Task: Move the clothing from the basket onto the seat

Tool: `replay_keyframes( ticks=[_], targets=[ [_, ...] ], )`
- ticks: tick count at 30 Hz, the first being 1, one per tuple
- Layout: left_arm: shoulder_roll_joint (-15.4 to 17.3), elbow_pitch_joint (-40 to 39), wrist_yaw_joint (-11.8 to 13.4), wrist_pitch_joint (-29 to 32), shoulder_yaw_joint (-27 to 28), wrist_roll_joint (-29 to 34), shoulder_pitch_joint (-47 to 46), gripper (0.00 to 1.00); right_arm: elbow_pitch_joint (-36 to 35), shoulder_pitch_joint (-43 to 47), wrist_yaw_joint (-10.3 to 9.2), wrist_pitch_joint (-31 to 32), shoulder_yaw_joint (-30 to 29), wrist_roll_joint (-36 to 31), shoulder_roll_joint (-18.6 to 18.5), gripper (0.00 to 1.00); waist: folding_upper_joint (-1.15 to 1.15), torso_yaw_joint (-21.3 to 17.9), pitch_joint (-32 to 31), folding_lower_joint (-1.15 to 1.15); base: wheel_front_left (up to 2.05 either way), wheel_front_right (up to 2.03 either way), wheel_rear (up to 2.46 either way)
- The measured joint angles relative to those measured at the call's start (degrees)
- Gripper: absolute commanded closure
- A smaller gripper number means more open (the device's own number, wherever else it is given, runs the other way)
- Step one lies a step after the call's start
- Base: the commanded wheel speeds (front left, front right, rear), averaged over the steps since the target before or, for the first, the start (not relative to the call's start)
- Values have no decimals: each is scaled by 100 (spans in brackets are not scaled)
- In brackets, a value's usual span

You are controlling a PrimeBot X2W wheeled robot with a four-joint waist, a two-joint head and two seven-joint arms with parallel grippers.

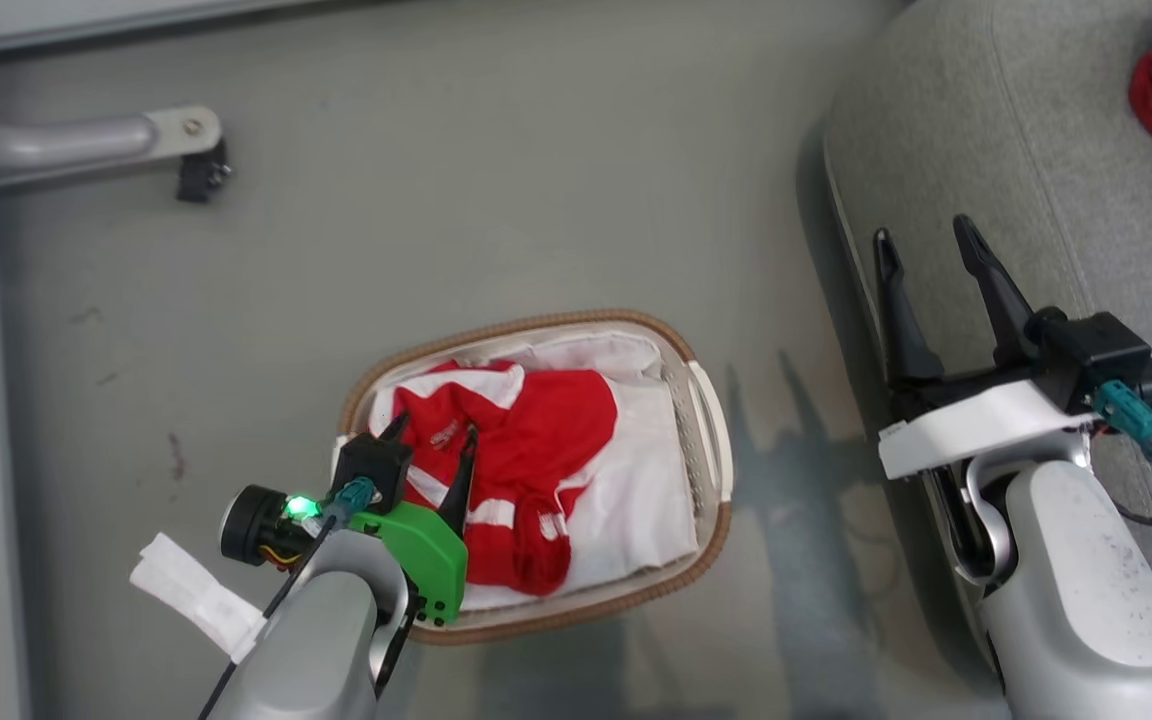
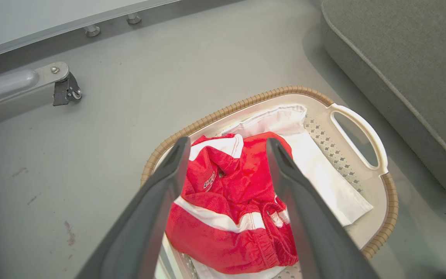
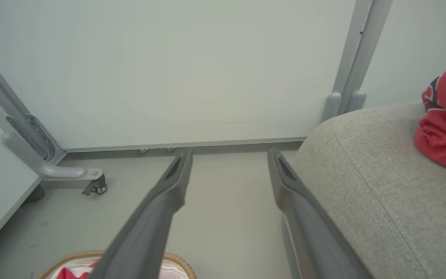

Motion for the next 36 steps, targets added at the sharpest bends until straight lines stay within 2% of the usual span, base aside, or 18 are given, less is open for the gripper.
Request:
replay_keyframes(
  ticks=[15, 23, 36],
  targets=[
    [36, 1490, 135, 0, -816, 595, -992, 0, -470, -571, 0, 0, 468, 155, -3, 0, 0, -702, 1567, 1, 0, 0, 0],
    [60, 2063, 312, 167, -793, 545, -1351, 0, -584, -706, 0, 0, 702, 156, -4, 0, 0, -1030, 2177, 0, 0, 0, 0],
    [180, 2256, 762, 686, -820, 485, -1556, 0, -657, -815, 0, 0, 838, 168, -1, 0, 0, -1325, 2641, 0, 0, 0, 0]
  ],
)
